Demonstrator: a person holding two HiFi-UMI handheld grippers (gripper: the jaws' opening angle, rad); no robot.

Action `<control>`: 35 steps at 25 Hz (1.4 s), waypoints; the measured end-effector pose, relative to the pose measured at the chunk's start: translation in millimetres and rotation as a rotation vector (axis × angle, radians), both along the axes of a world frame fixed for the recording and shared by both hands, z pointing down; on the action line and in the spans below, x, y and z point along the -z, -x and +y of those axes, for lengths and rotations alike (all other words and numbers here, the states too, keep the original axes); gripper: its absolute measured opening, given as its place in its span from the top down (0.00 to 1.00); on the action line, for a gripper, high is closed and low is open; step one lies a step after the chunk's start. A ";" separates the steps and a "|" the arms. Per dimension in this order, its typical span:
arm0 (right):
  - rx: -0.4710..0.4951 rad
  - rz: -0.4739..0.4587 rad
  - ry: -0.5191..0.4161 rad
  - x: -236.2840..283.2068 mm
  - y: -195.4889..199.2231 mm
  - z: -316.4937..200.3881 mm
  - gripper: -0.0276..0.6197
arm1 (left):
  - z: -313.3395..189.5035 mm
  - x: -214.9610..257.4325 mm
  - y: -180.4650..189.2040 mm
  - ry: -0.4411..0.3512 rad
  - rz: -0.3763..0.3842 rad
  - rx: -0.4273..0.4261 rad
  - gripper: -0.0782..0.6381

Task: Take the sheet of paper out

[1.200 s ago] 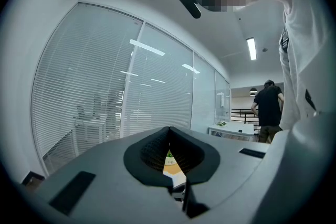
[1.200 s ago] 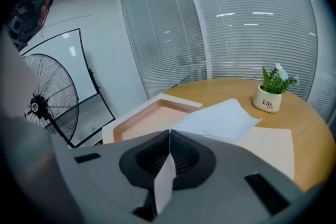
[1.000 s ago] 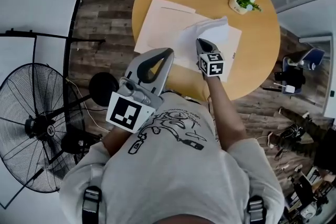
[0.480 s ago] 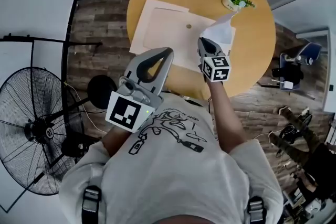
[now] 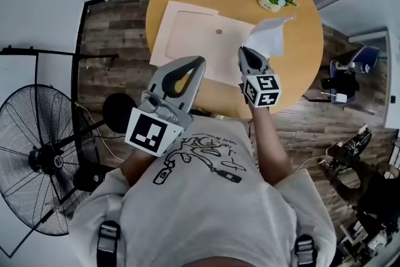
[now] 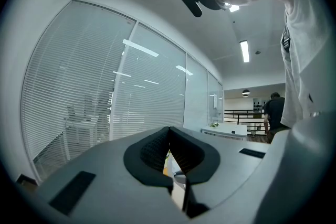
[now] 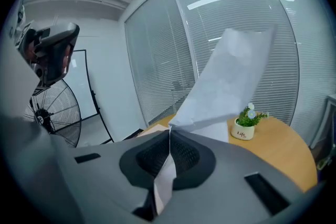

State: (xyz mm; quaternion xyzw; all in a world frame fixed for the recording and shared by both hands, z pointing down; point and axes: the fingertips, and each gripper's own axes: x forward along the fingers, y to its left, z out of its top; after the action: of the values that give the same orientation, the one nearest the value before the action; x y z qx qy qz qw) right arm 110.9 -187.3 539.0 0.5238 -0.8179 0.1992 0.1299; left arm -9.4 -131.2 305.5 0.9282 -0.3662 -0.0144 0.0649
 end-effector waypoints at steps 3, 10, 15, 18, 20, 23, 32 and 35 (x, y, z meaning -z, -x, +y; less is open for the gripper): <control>0.006 0.024 -0.020 10.7 -4.7 5.0 0.94 | 0.0 0.8 -4.1 -0.001 0.003 -0.007 0.86; 0.002 0.039 -0.056 38.5 -16.8 19.6 0.94 | 3.4 -2.8 -10.7 0.001 -0.025 -0.024 0.86; -0.005 0.045 -0.080 62.1 -23.9 27.1 0.94 | 1.7 -4.3 -17.9 -0.002 -0.055 -0.040 0.86; -0.012 0.049 -0.092 76.0 -28.9 31.6 0.94 | 0.4 -3.7 -23.5 -0.003 -0.055 -0.048 0.86; -0.017 0.051 -0.102 85.3 -31.4 34.9 0.94 | 0.2 -3.6 -26.6 -0.004 -0.053 -0.054 0.86; -0.021 0.055 -0.118 99.0 -37.0 39.2 0.94 | 0.4 -5.1 -32.8 -0.005 -0.069 -0.065 0.86; -0.035 0.078 -0.164 129.0 -52.0 49.5 0.94 | -3.9 -2.3 -49.6 -0.012 -0.060 -0.083 0.86; -0.037 0.091 -0.178 138.3 -56.3 54.4 0.94 | -4.4 -0.2 -55.2 -0.017 -0.051 -0.085 0.86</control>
State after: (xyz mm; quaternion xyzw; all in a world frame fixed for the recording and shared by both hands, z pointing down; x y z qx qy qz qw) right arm 167.2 -132.9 400.7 0.5569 -0.8158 0.1041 0.1161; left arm 45.8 -135.6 305.7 0.9434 -0.3281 0.0089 0.0485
